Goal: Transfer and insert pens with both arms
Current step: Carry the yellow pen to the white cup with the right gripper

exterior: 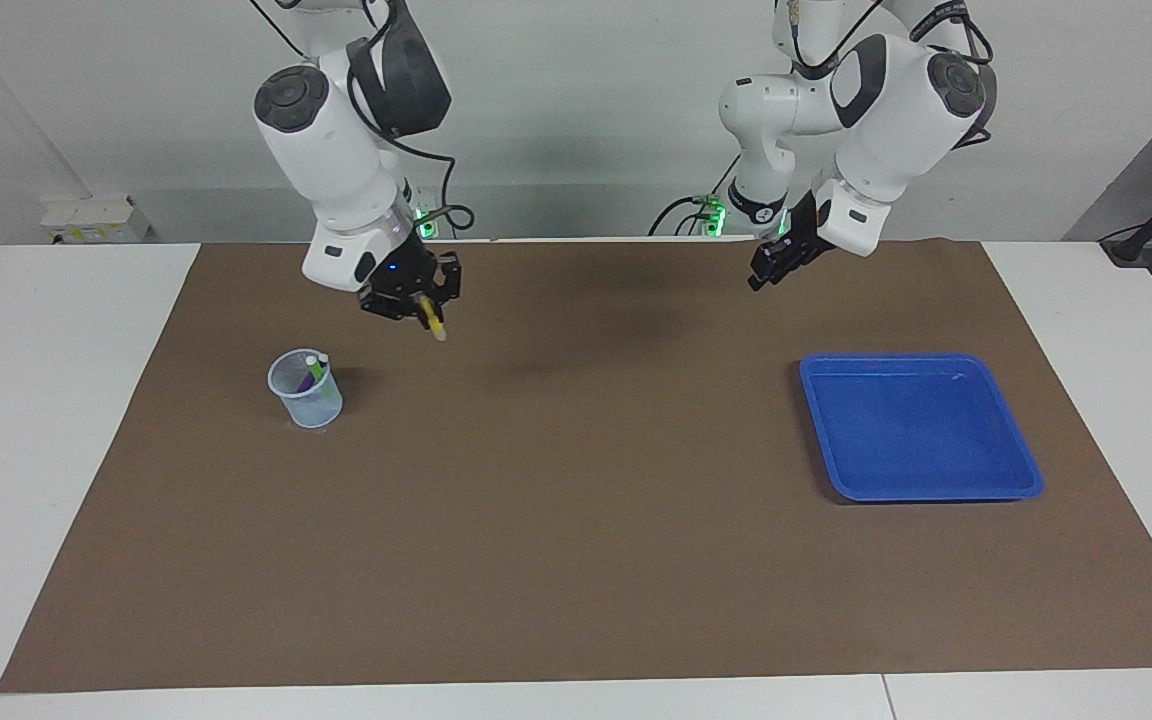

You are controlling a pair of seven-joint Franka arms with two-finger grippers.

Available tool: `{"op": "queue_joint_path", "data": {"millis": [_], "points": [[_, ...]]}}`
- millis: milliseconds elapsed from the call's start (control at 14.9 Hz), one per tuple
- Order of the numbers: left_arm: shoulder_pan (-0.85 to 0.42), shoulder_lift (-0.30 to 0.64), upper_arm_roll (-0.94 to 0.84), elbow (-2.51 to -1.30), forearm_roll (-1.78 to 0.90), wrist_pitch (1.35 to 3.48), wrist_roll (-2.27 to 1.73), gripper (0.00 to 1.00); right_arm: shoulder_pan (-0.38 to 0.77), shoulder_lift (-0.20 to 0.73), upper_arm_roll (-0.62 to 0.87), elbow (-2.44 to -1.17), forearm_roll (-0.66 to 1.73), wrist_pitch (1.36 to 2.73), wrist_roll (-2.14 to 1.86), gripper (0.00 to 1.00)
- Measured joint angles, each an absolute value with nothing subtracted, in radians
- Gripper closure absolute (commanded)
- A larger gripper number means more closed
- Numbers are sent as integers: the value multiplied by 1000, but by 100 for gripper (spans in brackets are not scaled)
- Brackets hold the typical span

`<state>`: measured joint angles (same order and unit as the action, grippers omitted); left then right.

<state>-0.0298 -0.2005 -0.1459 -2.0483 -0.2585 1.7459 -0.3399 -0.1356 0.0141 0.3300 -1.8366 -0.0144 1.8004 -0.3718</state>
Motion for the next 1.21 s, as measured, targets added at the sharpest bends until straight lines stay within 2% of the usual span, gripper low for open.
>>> {"op": "queue_joint_path", "data": {"millis": [67,336,605,1009,1076,1143,1211], "points": [[-20,-201,-144,-2037,-237,1736,-302,0,-157,14,330,-1840,-66,1801,-452,100],[16,-199,-143,-1989,-190,1721,-223,0,-223,13,330,-1873,-143,1840,-619,100],[46,-188,-141,-1928,-106,1719,-196,0,-279,3,331,-1994,-145,1981,-668,100],[92,-160,-139,-1840,-98,1720,-194,0,-335,-7,331,-2080,-136,2003,-676,100],[98,-159,-139,-1833,-98,1720,-194,0,-342,-7,331,-2093,-131,2010,-675,75],[103,-159,-139,-1826,-98,1720,-194,0,-349,-7,331,-2109,-127,2029,-675,38],[107,-159,-139,-1817,-98,1720,-194,0,-355,-7,331,-2123,-124,2052,-674,15]]}}
